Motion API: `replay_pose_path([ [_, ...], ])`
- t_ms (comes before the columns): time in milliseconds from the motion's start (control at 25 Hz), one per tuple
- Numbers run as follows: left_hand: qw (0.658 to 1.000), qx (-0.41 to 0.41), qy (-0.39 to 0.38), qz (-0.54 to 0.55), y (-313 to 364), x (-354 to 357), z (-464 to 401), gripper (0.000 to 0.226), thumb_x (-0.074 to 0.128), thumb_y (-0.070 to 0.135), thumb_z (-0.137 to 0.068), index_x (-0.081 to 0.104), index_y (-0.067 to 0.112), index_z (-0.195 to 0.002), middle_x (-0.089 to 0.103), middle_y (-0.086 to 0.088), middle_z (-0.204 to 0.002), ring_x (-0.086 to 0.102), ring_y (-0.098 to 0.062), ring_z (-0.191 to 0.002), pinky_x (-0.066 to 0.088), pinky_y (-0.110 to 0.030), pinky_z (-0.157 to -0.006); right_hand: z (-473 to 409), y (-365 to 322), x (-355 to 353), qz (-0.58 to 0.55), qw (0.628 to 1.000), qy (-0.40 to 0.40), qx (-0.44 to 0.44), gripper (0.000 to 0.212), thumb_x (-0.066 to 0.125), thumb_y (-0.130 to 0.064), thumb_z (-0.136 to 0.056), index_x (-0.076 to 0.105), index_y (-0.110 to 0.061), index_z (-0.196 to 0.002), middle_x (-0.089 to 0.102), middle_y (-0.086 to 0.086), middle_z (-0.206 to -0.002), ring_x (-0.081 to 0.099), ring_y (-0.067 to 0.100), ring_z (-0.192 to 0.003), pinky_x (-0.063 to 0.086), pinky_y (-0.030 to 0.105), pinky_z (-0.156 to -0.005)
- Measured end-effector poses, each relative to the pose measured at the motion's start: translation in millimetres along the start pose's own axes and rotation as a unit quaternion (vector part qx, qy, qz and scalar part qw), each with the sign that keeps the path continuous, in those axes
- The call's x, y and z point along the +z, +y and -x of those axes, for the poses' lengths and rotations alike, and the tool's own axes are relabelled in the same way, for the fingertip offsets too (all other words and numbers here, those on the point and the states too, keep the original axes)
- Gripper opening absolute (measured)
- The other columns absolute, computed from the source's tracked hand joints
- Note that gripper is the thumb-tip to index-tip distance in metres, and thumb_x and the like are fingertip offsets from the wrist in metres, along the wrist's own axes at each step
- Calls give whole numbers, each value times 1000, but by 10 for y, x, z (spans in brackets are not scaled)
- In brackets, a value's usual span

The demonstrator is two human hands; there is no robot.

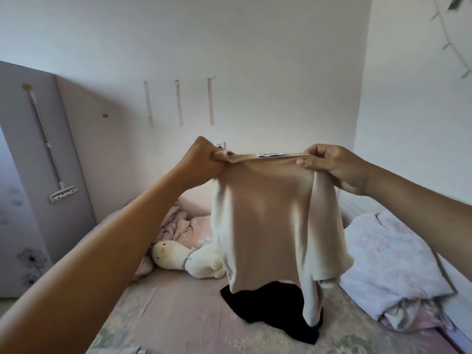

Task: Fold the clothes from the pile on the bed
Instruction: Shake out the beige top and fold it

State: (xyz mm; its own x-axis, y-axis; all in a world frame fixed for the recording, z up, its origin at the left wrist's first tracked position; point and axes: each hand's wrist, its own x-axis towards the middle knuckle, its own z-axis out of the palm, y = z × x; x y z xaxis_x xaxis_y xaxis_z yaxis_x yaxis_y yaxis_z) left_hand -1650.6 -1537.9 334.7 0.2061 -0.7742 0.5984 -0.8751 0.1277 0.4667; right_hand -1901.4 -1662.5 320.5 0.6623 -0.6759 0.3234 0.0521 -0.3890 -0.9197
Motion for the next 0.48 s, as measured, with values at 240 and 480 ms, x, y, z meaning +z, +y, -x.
replay_pose_path([
  [240, 984, -59, -27, 168, -112, -80, -66, 25, 67, 16, -83, 64, -8, -92, 51, -6, -78, 45, -13, -71, 35, -28, -65, 74, -93, -210, 171, 985, -14, -16, 40, 71, -41, -70, 69, -10, -94, 69, 3, -92, 61, 9, -83, 45, 20, -81],
  [480, 960, -44, -162, 222, -96, -204, 29, 23, 67, 15, -86, 68, 29, -104, 71, 6, -95, 64, -2, -81, 53, -19, -80, 71, -161, -300, 287, 957, 16, -22, 6, 71, -19, -82, 72, -17, -87, 70, -4, -88, 62, -3, -74, 42, 0, -65],
])
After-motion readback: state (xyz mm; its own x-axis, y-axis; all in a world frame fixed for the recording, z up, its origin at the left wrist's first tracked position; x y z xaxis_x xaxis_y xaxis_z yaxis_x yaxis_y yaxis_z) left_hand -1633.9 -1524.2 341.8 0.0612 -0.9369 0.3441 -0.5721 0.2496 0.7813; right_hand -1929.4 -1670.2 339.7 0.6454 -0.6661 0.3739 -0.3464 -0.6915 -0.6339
